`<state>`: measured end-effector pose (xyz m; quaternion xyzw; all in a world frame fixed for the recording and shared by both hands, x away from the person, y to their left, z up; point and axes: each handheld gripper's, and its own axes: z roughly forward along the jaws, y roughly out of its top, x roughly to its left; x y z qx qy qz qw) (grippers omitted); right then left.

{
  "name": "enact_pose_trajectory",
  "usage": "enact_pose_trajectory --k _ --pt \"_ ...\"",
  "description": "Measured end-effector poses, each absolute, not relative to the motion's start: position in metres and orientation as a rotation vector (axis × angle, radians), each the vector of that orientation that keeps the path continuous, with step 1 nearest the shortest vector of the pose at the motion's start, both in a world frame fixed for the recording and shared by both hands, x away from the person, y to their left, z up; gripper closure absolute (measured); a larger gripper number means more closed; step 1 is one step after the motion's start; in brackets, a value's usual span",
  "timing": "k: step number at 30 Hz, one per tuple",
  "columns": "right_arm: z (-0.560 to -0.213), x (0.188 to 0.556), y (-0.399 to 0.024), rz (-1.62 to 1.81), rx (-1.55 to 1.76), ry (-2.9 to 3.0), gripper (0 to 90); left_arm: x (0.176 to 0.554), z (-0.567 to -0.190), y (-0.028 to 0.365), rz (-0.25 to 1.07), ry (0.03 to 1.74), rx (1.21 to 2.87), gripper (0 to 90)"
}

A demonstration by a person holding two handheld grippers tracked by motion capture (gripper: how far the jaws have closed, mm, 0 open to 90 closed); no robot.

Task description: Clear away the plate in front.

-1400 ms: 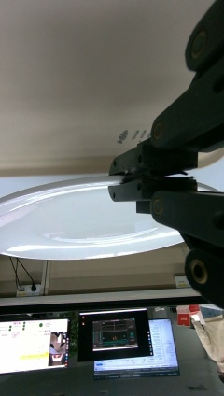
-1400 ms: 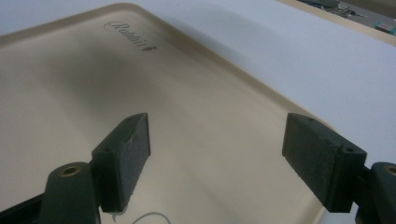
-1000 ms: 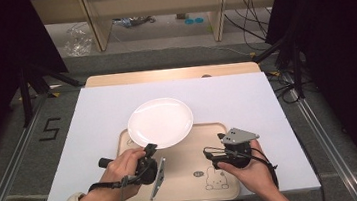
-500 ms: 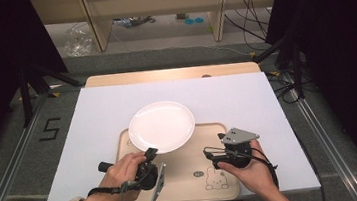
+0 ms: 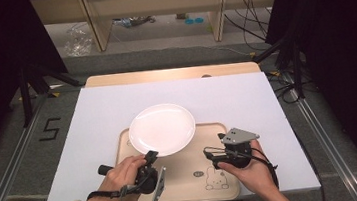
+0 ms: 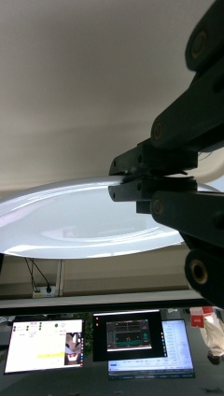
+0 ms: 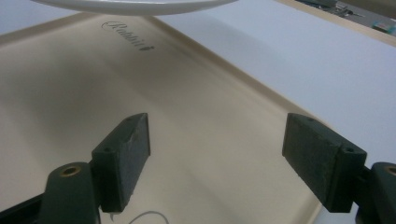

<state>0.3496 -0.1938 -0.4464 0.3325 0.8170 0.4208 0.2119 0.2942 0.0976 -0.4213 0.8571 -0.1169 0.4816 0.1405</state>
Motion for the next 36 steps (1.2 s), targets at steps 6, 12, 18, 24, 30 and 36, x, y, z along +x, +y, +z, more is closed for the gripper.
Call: enact_pose_trajectory --k 6,12,18,24,30,36 --pt "-0.446 0.349 -0.194 1.169 0.932 2.272 24.6 0.289 -0.425 0.098 1.362 -0.336 2.493 87.2" --pt "-0.447 0.350 -0.195 1.172 0.925 2.261 24.6 0.284 -0.428 0.098 1.349 -0.345 2.493 87.2" --pt "-0.447 0.350 -0.195 1.171 0.925 2.262 24.6 0.280 -0.430 0.099 1.342 -0.355 2.504 87.3" --pt "-0.447 0.350 -0.196 1.166 0.927 2.259 24.6 0.275 -0.435 0.098 1.306 -0.367 2.515 87.2" --pt "-0.447 0.350 -0.196 1.164 0.931 2.259 24.6 0.272 -0.438 0.098 1.293 -0.374 2.523 87.2" --pt "-0.447 0.350 -0.196 1.163 0.931 2.260 24.6 0.271 -0.441 0.097 1.272 -0.384 2.531 87.2"
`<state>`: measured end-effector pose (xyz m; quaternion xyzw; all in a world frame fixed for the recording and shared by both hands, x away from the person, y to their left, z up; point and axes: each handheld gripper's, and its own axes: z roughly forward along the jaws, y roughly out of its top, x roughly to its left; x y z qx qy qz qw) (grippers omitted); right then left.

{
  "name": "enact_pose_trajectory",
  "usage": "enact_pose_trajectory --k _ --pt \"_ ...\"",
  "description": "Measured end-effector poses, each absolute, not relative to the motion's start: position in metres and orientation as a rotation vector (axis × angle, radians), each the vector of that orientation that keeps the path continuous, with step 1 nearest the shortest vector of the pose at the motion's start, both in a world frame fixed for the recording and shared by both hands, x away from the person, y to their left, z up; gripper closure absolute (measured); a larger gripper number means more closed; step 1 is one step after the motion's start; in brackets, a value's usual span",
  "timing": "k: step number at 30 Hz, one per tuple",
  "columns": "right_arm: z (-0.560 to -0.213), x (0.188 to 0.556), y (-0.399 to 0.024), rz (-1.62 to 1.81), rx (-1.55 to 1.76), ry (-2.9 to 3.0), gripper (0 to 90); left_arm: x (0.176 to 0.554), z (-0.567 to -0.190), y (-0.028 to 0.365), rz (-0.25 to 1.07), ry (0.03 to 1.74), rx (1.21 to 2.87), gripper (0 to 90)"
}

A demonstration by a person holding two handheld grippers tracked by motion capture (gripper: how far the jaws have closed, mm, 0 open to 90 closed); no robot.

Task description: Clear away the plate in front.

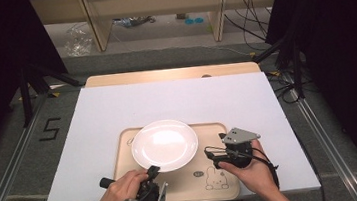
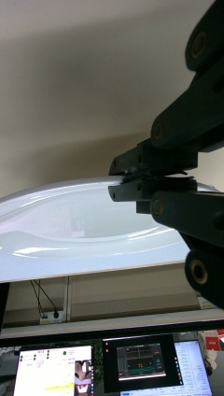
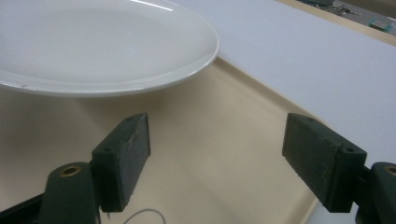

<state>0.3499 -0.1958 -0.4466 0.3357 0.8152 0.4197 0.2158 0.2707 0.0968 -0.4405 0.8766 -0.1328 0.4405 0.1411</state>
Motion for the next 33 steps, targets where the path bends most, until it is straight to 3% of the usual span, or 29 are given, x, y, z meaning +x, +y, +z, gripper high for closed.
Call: enact_pose_trajectory --k 19,33 --pt "-0.447 0.349 -0.196 1.159 0.936 2.267 24.7 0.271 -0.448 0.092 1.203 -0.402 2.557 86.5" --pt "-0.447 0.349 -0.196 1.158 0.939 2.271 24.7 0.280 -0.452 0.093 1.061 -0.355 2.559 86.6"
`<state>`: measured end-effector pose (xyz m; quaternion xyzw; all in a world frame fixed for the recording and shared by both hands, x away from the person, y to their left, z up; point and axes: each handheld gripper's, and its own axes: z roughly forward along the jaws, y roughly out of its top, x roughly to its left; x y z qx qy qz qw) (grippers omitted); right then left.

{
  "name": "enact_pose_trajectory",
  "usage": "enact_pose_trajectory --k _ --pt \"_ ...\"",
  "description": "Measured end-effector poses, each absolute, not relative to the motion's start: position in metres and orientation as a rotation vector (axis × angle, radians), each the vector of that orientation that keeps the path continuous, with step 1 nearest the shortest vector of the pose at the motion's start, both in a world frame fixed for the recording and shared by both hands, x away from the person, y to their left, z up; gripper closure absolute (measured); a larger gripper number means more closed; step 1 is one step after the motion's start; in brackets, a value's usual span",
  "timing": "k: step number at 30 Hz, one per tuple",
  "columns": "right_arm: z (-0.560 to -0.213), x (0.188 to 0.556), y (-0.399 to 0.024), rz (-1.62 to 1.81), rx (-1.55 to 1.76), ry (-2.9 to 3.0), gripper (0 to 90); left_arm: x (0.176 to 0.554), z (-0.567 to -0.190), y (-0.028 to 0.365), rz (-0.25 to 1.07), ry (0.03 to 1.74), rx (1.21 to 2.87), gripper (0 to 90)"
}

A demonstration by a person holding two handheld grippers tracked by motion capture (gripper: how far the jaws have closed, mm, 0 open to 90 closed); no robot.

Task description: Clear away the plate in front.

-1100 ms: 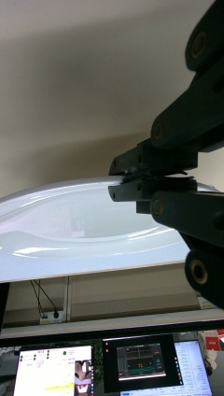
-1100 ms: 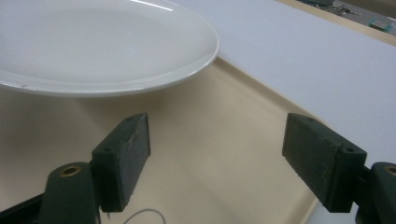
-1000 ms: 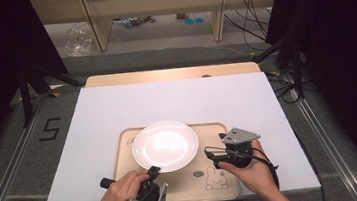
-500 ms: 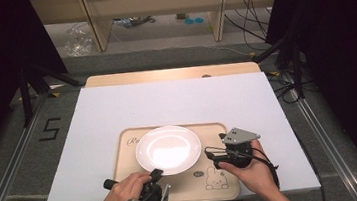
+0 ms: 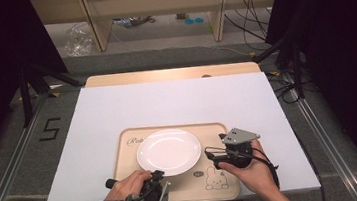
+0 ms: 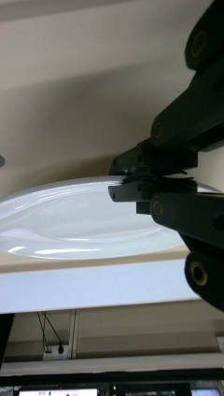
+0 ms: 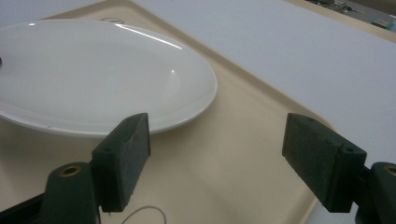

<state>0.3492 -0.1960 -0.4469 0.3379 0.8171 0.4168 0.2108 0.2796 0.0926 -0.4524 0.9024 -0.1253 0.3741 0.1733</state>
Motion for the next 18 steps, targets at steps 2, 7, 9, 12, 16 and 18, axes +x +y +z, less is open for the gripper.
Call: enact_pose_trajectory --k 2,7,9,12,16,18 --pt "-0.447 0.349 -0.196 1.158 0.937 2.269 24.6 0.282 -0.452 0.093 1.001 -0.327 2.561 85.7" --pt "-0.447 0.349 -0.196 1.158 0.955 2.273 24.6 0.287 -0.453 0.095 0.924 -0.272 2.558 80.4" --pt "-0.447 0.349 -0.196 1.158 0.947 2.269 24.7 0.290 -0.453 0.095 0.902 -0.241 2.554 77.7" --pt "-0.447 0.349 -0.196 1.157 0.941 2.271 24.6 0.294 -0.452 0.096 0.855 -0.199 2.554 71.1" --pt "-0.447 0.349 -0.196 1.160 0.941 2.271 24.7 0.302 -0.452 0.101 0.717 -0.123 2.540 60.8" --pt "-0.447 0.349 -0.196 1.156 0.946 2.274 24.6 0.308 -0.453 0.103 0.630 -0.087 2.523 56.5"
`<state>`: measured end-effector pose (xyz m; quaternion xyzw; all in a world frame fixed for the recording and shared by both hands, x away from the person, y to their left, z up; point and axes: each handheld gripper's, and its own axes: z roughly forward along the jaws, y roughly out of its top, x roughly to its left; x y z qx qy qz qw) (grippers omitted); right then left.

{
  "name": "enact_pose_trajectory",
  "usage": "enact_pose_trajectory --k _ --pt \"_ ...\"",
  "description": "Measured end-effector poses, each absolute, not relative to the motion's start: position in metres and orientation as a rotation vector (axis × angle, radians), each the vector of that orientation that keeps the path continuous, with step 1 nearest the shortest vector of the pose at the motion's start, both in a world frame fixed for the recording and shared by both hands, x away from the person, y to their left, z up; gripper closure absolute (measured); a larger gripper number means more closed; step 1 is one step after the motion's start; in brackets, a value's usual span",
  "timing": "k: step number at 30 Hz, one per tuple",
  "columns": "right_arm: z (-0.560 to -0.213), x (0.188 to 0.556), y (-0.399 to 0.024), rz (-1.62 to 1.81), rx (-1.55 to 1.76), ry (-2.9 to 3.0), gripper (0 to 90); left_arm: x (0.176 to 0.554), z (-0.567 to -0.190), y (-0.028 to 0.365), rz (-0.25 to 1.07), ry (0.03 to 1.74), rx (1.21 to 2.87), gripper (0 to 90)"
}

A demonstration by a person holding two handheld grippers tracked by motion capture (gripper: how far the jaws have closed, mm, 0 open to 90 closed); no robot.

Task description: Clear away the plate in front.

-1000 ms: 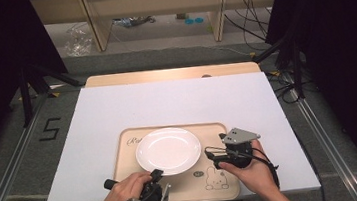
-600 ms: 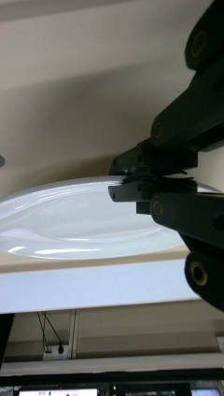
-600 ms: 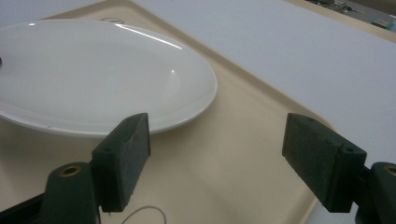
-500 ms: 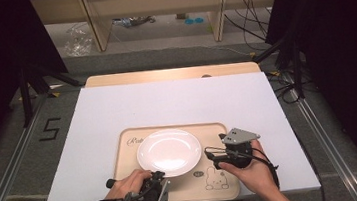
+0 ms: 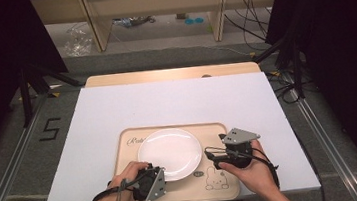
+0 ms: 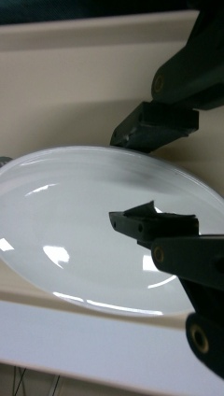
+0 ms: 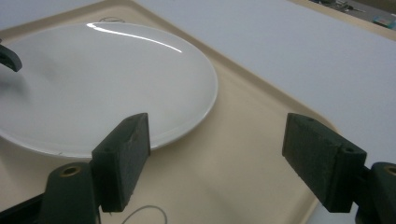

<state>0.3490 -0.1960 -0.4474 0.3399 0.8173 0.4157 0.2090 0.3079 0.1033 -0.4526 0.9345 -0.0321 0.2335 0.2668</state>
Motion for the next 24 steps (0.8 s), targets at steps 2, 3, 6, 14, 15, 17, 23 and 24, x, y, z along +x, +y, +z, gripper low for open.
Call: enact_pose_trajectory --k 2,3,6,14,15,17,23,24 --pt "-0.447 0.349 -0.196 1.157 0.947 2.273 24.6 0.313 -0.453 0.106 0.548 -0.061 2.504 50.4" --pt "-0.447 0.349 -0.196 1.161 0.939 2.272 24.6 0.316 -0.453 0.108 0.487 0.013 2.460 50.0" --pt "-0.447 0.349 -0.196 1.156 0.941 2.277 24.6 0.324 -0.449 0.114 0.437 0.076 2.406 44.3" --pt "-0.447 0.349 -0.197 1.160 0.928 2.279 24.4 0.336 -0.443 0.131 0.445 0.209 2.228 34.0" --pt "-0.447 0.349 -0.197 1.162 0.930 2.277 24.4 0.336 -0.443 0.134 0.450 0.226 2.210 33.5" --pt "-0.447 0.349 -0.197 1.164 0.923 2.280 24.4 0.338 -0.444 0.137 0.443 0.263 2.171 30.9" --pt "-0.447 0.348 -0.196 1.175 0.925 2.274 24.3 0.346 -0.447 0.152 0.445 0.371 2.124 26.7" --pt "-0.447 0.348 -0.196 1.175 0.922 2.275 24.3 0.347 -0.447 0.154 0.449 0.381 2.122 26.4"
